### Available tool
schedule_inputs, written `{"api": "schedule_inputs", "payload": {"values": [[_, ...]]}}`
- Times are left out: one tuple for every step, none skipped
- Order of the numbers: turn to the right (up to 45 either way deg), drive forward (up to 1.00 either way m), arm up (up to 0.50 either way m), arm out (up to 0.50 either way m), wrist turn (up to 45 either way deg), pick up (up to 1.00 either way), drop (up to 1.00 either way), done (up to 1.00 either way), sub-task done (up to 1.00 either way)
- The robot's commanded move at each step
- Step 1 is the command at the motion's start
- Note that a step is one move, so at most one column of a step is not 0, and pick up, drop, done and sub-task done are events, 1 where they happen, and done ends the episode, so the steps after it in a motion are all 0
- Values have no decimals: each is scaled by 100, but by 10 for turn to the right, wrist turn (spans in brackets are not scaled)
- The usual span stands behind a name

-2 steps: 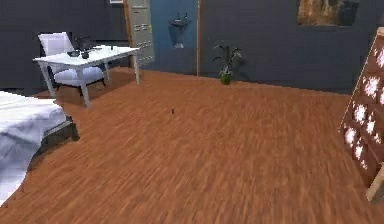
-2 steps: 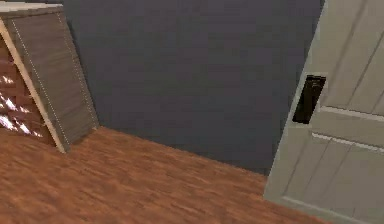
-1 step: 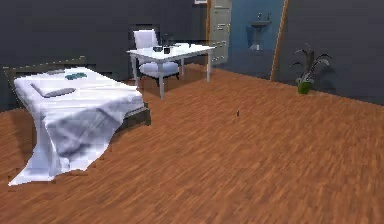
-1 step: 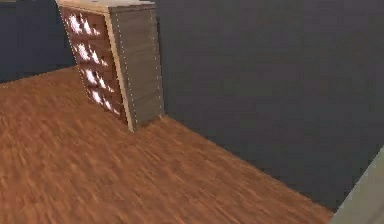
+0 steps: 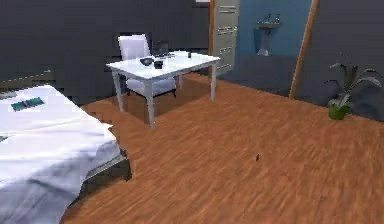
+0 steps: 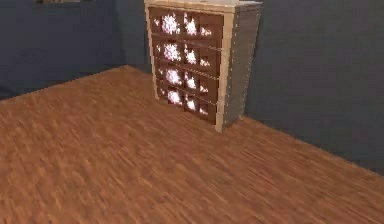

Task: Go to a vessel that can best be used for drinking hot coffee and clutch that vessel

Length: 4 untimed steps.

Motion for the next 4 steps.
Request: {"api": "schedule_inputs", "payload": {"values": [[0,100,0,0,0,0,0,0,0],[-90,0,0,0,0,0,0,0,0],[0,35,0,0,0,0,0,0,0],[-450,0,0,0,0,0,0,0,0]]}}
